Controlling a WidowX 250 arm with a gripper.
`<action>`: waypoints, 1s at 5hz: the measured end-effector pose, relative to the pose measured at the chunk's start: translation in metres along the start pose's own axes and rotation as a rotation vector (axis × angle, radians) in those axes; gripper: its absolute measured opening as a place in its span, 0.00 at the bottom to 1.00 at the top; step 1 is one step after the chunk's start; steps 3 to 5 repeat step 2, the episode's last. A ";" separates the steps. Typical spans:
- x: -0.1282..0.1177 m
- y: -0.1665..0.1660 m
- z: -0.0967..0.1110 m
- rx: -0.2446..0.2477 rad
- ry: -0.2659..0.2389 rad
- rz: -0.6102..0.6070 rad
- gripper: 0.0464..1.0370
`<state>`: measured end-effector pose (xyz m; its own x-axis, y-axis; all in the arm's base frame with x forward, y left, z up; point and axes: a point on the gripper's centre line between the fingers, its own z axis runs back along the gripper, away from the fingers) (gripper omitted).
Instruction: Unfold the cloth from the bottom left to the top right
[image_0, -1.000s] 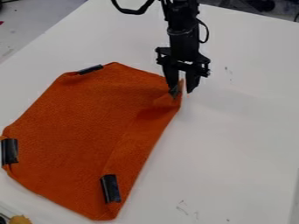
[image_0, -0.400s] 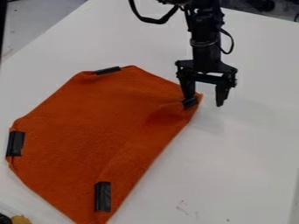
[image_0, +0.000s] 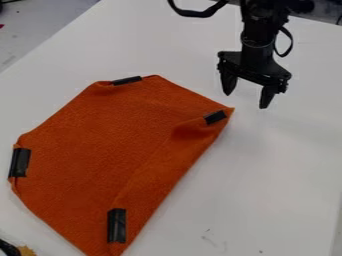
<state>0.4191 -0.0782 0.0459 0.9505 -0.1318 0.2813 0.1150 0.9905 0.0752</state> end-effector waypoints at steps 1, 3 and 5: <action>0.003 -0.011 0.015 0.072 0.003 0.045 0.96; -0.003 -0.010 0.015 0.014 0.046 0.043 0.96; -0.003 -0.010 0.015 0.014 0.046 0.043 0.96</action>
